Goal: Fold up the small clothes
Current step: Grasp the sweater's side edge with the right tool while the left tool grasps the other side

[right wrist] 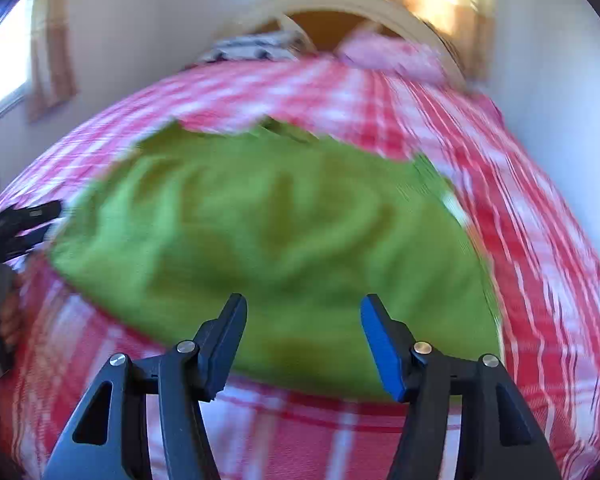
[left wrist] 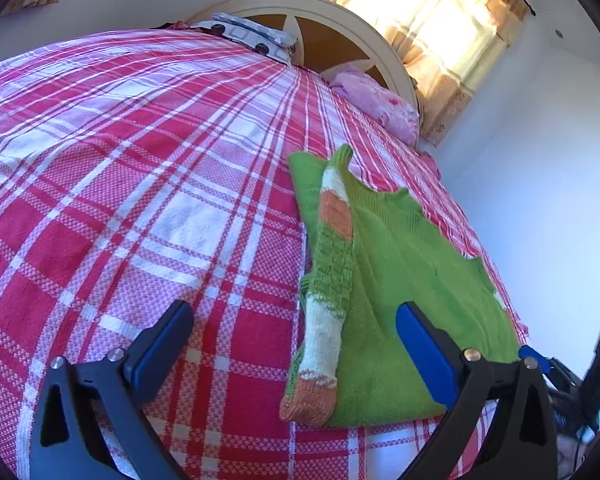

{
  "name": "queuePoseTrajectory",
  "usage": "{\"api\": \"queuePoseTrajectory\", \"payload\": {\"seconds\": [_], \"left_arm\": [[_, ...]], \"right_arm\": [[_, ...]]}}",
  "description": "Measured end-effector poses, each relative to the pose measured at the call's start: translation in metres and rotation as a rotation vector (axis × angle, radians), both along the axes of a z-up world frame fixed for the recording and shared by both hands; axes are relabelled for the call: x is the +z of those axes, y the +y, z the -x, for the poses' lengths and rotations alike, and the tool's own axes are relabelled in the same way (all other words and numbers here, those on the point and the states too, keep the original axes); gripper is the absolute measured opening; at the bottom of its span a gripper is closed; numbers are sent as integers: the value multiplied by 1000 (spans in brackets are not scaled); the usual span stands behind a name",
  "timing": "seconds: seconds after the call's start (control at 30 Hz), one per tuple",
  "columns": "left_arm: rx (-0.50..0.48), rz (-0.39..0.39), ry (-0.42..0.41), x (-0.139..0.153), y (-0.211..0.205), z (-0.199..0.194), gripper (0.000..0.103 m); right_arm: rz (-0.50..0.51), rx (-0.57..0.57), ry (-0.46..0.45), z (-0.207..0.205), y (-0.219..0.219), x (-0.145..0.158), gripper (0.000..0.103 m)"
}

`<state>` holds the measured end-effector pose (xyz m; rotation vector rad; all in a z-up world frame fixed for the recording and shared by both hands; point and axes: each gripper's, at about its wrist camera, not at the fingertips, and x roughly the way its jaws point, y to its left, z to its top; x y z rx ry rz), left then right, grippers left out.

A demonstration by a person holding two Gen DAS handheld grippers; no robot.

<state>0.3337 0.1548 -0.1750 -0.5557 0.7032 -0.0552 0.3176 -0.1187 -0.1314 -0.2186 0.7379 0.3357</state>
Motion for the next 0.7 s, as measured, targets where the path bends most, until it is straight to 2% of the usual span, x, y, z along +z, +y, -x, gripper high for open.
{"api": "queuePoseTrajectory", "payload": {"seconds": [0.1,0.17,0.3,0.53,0.7], "left_arm": [[-5,20,13,-1,4,-3,103],[-29,24,51,1,8,-8,103],[-42,-65,90,6,16,-10,103],[22,-14,100,4,63,-11,103],[-6,55,96,9,71,-21,103]], "right_arm": [[87,157,-46,16,48,5,60],[136,234,-64,23,76,2,60],[168,303,-74,26,115,-7,60],[232,406,-105,32,169,-23,60],[323,465,-154,41,206,-37,60]]}}
